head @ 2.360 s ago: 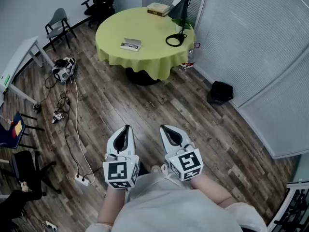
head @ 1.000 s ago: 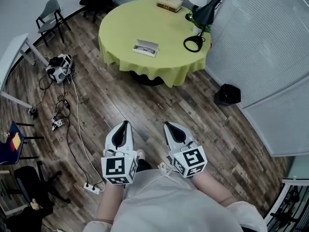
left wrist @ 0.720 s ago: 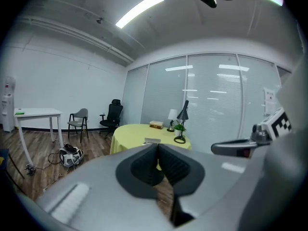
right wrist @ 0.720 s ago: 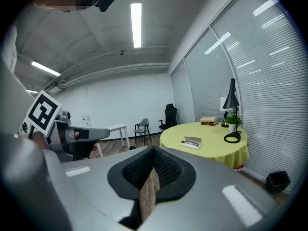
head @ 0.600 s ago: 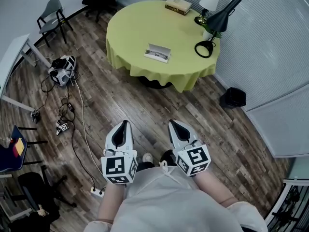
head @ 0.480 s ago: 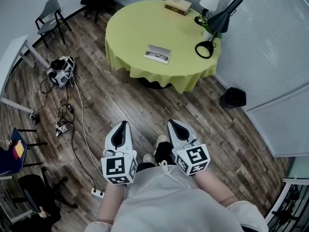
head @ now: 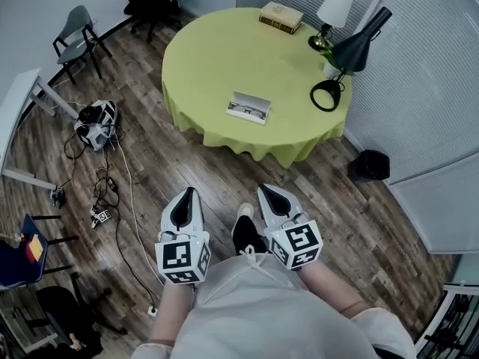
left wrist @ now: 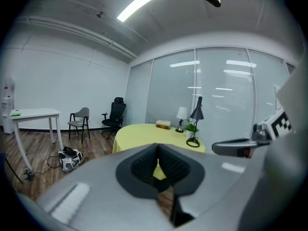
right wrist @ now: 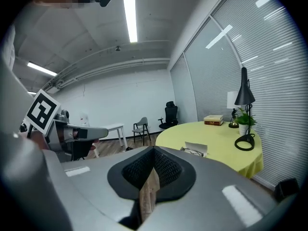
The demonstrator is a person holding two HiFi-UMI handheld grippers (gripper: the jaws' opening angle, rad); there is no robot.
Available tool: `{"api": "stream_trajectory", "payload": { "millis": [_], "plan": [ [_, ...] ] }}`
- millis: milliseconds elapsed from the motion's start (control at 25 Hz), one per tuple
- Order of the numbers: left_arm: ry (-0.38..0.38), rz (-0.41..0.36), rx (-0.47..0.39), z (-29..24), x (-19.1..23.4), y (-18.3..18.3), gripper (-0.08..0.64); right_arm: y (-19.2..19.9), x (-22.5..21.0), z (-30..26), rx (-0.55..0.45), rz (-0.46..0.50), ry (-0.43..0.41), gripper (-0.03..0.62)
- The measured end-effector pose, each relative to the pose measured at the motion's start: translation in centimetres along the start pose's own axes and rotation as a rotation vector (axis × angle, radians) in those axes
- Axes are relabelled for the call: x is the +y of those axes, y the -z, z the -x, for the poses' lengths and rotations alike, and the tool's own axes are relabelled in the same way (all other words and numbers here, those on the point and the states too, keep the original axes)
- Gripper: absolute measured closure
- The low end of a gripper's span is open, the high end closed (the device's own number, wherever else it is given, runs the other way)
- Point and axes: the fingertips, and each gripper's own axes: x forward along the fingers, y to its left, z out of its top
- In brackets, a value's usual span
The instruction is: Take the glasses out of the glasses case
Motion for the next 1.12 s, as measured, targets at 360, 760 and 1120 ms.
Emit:
{"api": "stream_trajectory", "payload": {
  "millis": [360, 760, 1120],
  "plan": [
    [0.051, -0.008, 0.014, -14.8, 0.6, -4.6, 0.552, -4.6, -9.7, -10.1, -0.003, -0.017, 0.029, 0.594],
    [0.277, -0.075, 0.012, -25.1, -3.8, -6.5, 0.552, -6.0, -17.7, -15.3, 0.016, -0.059, 0.112, 0.594],
    [0.479, -0.121, 0.080, -32.9, -4.0, -6.2, 0.552, -5.8, -21.4, -19.4, 0.056, -0.131, 0.247, 0.594]
  ]
}}
